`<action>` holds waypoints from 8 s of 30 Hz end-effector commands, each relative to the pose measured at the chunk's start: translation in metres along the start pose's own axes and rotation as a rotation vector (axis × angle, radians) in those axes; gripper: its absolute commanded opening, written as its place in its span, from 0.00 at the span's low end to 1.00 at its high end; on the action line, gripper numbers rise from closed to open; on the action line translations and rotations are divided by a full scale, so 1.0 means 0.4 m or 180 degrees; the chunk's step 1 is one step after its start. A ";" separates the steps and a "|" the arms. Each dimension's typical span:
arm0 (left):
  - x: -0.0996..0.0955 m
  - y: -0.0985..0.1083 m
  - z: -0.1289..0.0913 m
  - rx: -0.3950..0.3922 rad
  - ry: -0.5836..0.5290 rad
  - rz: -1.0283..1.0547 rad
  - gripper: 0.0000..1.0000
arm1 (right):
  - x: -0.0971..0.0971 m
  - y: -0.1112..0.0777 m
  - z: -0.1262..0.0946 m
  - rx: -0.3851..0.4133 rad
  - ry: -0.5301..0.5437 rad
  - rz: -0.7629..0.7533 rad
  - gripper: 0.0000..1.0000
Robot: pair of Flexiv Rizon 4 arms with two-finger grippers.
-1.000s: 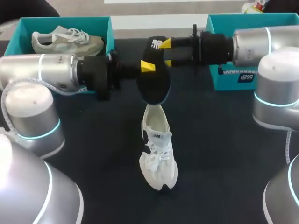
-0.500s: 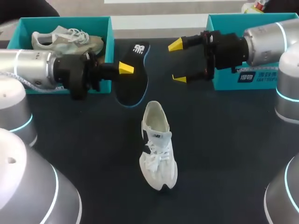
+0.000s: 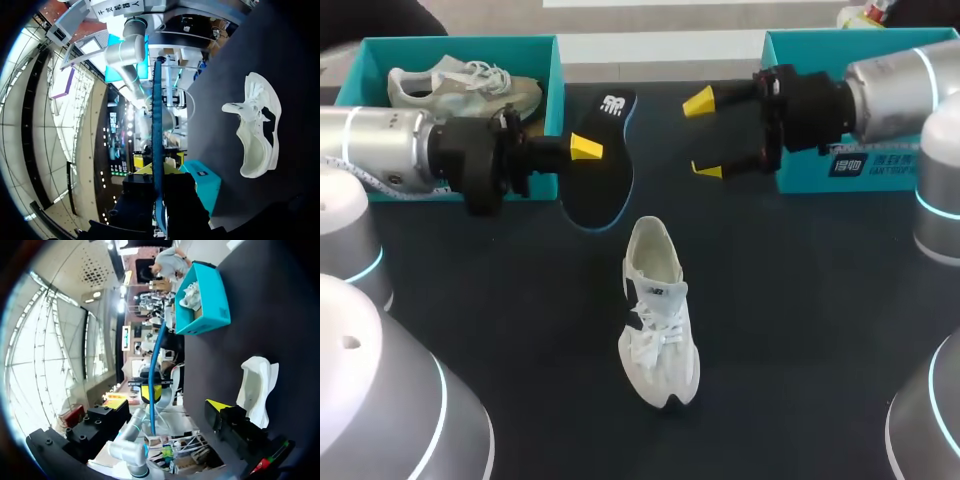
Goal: Take the shoe out of the shoebox, open the shoe tongue, remove and reinsert the insole, then place the shoe into the shoebox
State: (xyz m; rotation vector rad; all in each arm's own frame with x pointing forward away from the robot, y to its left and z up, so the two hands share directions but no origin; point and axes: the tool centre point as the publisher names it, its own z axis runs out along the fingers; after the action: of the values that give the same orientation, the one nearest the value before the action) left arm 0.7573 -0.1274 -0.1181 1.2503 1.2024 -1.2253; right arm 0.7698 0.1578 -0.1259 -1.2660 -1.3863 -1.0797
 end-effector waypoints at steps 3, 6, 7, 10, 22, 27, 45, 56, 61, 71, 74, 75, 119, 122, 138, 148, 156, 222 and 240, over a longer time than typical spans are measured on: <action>0.002 -0.001 0.000 0.0003 -0.0003 0.0008 0.00 | -0.013 -0.101 -0.114 -0.0222 -0.0012 -0.0156 1.00; 0.002 -0.001 0.000 0.0003 -0.0003 0.0008 0.00 | -0.010 -0.098 -0.139 -0.0202 0.0037 -0.0221 1.00; 0.002 -0.001 0.000 0.0003 -0.0003 0.0008 0.00 | -0.011 -0.093 -0.145 -0.0214 0.0067 -0.0230 1.00; 0.002 -0.001 0.000 0.0003 -0.0003 0.0008 0.00 | -0.012 -0.089 -0.150 -0.0237 0.0031 -0.0177 1.00; -0.013 -0.021 0.007 -0.0145 0.0208 -0.1318 0.00 | -0.012 -0.089 -0.150 -0.0237 0.0031 -0.0177 1.00; -0.032 -0.066 -0.004 -0.0123 0.0835 -0.3035 0.00 | -0.012 -0.089 -0.150 -0.0237 0.0031 -0.0177 1.00; -0.008 -0.060 0.003 0.0462 -0.0143 -0.6653 0.00 | -0.012 -0.089 -0.150 -0.0237 0.0031 -0.0177 1.00; -0.020 -0.052 0.010 0.0591 -0.1192 -0.7812 0.00 | -0.012 -0.089 -0.150 -0.0237 0.0031 -0.0177 1.00; -0.020 -0.052 0.010 0.0591 -0.1192 -0.7812 0.00 | -0.012 -0.089 -0.150 -0.0237 0.0031 -0.0177 1.00; -0.026 -0.048 0.009 0.0178 -0.0913 -0.8148 0.00 | -0.012 -0.089 -0.150 -0.0237 0.0031 -0.0177 1.00; -0.033 -0.047 0.008 -0.0015 -0.0640 -0.8220 0.00 | -0.012 -0.089 -0.150 -0.0237 0.0031 -0.0177 1.00; -0.034 -0.048 0.007 -0.0014 -0.0602 -0.8236 0.00 | -0.012 -0.089 -0.150 -0.0237 0.0031 -0.0177 1.00; 0.024 -0.015 0.020 0.0213 0.0080 -0.9282 0.00 | -0.012 -0.089 -0.150 -0.0237 0.0031 -0.0177 1.00; 0.037 -0.002 0.023 0.0295 0.0057 -0.9450 0.00 | -0.012 -0.089 -0.150 -0.0237 0.0031 -0.0177 1.00; 0.140 0.054 0.075 0.0382 0.0063 -0.9651 0.00 | 0.102 -0.134 -0.100 -0.0291 -0.1228 -0.0078 1.00; 0.147 0.046 0.101 0.0452 0.0037 -0.9729 0.00 | 0.119 -0.136 -0.081 -0.0311 -0.1684 0.0028 1.00; 0.143 0.038 0.095 0.0443 0.0000 -0.9735 0.00 | 0.119 -0.136 -0.081 -0.0311 -0.1684 0.0028 1.00; 0.148 0.040 0.115 0.0479 -0.0131 -1.0120 0.00 | 0.197 0.012 0.124 0.0116 -0.4851 0.0072 1.00; 0.148 0.040 0.115 0.0485 -0.0212 -1.0089 0.00 | 0.197 0.012 0.124 0.0116 -0.4851 0.0072 1.00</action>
State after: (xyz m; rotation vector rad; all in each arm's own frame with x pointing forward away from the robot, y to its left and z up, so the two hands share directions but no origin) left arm 0.7727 -0.1726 -0.1772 1.1707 -1.1273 1.2246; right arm 0.7682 0.2212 -0.0568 -2.1749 -2.3672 0.1696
